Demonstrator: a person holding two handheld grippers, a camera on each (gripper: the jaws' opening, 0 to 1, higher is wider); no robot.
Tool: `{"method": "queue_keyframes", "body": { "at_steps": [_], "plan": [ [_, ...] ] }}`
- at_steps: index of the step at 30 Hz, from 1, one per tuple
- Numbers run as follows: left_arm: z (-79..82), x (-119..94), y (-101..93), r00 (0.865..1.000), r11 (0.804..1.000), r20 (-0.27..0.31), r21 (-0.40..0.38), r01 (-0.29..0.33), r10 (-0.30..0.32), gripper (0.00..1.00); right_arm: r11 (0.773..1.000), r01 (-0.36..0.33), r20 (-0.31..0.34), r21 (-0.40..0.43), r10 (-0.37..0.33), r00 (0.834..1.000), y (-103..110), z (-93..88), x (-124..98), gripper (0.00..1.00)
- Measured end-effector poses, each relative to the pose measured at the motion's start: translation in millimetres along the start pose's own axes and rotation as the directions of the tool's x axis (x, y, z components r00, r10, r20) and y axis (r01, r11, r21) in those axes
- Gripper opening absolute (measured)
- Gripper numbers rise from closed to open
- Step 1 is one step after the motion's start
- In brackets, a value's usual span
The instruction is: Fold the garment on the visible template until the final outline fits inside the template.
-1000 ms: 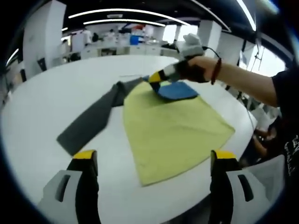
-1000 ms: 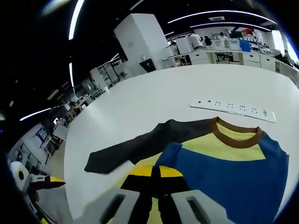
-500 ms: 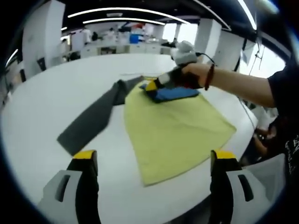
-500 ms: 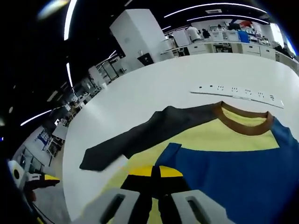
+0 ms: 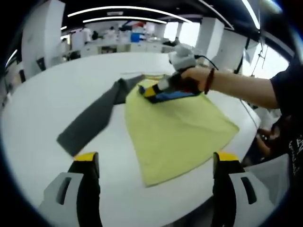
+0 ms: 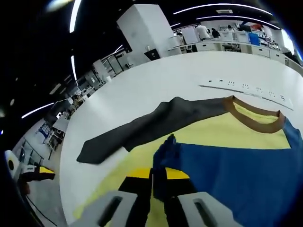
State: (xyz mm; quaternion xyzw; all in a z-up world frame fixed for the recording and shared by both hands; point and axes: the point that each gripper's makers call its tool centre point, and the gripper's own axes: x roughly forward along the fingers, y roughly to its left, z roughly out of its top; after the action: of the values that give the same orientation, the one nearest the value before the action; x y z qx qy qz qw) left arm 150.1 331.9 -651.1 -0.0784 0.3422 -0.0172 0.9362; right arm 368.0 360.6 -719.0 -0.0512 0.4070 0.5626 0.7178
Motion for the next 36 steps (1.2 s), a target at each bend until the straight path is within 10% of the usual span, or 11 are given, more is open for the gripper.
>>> {"method": "queue_keyframes", "body": {
  "at_steps": [20, 36],
  "plan": [
    [4.8, -4.4, -1.9, 1.000, 1.000, 0.017, 0.009, -0.006, 0.005, 0.97, 0.995, -0.040, -0.006, -0.088, 0.039, 0.999, 23.3, -1.7, -9.3, 0.11],
    [13.8, -6.3, 0.1, 0.999, 1.000, 0.038, 0.008, -0.020, 0.019, 0.99, 0.987, 0.080, 0.012, -0.138, -0.079, 0.997, -20.8, 15.6, -46.4, 0.56]
  ]
}}
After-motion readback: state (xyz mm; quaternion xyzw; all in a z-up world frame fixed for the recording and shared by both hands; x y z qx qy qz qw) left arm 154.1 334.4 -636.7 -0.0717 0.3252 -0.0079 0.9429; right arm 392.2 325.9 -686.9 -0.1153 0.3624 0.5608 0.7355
